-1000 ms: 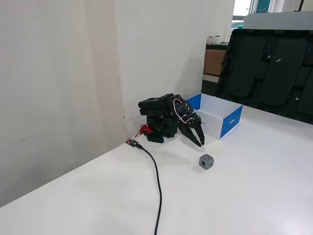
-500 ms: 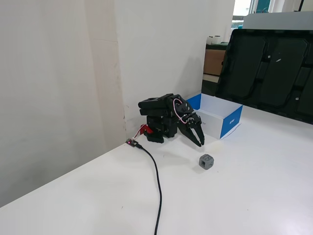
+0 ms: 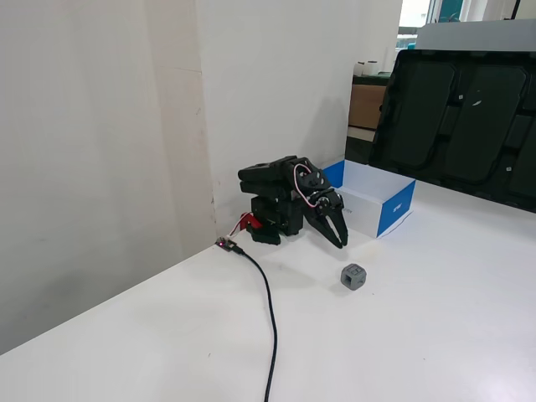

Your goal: Pick the gray block and keep it in the box.

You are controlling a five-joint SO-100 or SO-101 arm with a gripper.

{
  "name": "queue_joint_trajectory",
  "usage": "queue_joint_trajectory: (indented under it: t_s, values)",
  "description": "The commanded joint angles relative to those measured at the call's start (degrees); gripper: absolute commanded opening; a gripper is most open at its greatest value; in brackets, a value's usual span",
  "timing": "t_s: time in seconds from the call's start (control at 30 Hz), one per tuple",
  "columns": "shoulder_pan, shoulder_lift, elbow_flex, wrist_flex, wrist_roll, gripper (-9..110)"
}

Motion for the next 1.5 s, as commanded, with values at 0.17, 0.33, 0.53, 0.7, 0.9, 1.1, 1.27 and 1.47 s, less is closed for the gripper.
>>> queue_joint_trajectory:
  t_s: [0.17, 0.33, 0.53, 0.7, 0.9, 1.1, 1.27, 1.47]
  values:
    - [2.6, -22.5, -18.1, -4.2, 2.5, 0]
    - [4.0, -37.0, -27.0, -4.1, 4.9, 1]
    - [5.3, -49.9, -34.2, -3.6, 8.5, 10]
    - [5.4, -53.0, -35.5, -3.7, 10.2, 19]
    - [5.1, -56.2, -35.7, -5.4, 12.6, 25]
    - [4.7, -62.1, -36.9, -7.3, 13.5, 26]
    - [4.5, -67.1, -37.5, -10.0, 14.2, 26]
    - [3.4, -71.1, -37.6, -12.0, 14.7, 25]
